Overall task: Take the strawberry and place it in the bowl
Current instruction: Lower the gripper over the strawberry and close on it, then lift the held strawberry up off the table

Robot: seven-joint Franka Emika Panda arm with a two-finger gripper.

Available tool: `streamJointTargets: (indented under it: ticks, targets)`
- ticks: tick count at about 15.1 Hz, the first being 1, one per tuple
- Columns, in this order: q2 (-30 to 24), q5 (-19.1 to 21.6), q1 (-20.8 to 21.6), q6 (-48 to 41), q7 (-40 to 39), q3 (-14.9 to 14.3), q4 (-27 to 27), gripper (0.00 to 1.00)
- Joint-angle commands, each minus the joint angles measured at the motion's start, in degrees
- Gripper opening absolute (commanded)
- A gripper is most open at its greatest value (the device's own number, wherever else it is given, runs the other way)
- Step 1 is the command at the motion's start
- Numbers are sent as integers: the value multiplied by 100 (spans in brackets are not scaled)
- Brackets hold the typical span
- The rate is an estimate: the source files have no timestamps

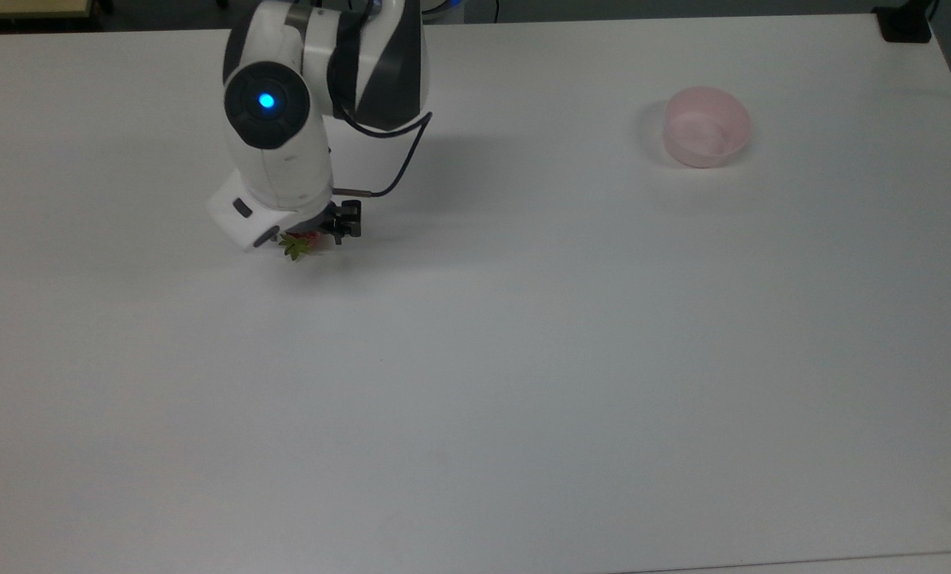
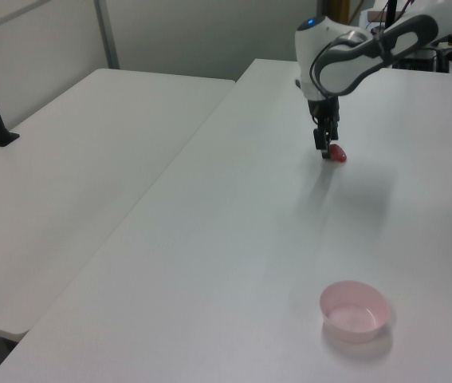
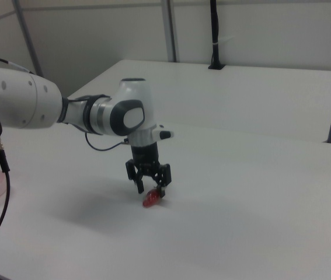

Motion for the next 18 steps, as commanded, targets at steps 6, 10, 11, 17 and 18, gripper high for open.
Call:
streamJointTargets:
  ticks: [6,10,11,17,18]
  targets:
    - [-53,-123,20,262,-373,-29,-213,40]
    - [-221,-96,-6,218,-523,-38,-204,34]
    - [-325,-87,-6,201,-523,-47,-195,34]
    - [-1318,466,125,-1090,-1103,-73,305,36]
    - [-1459,467,273,-1257,-1095,-73,367,36]
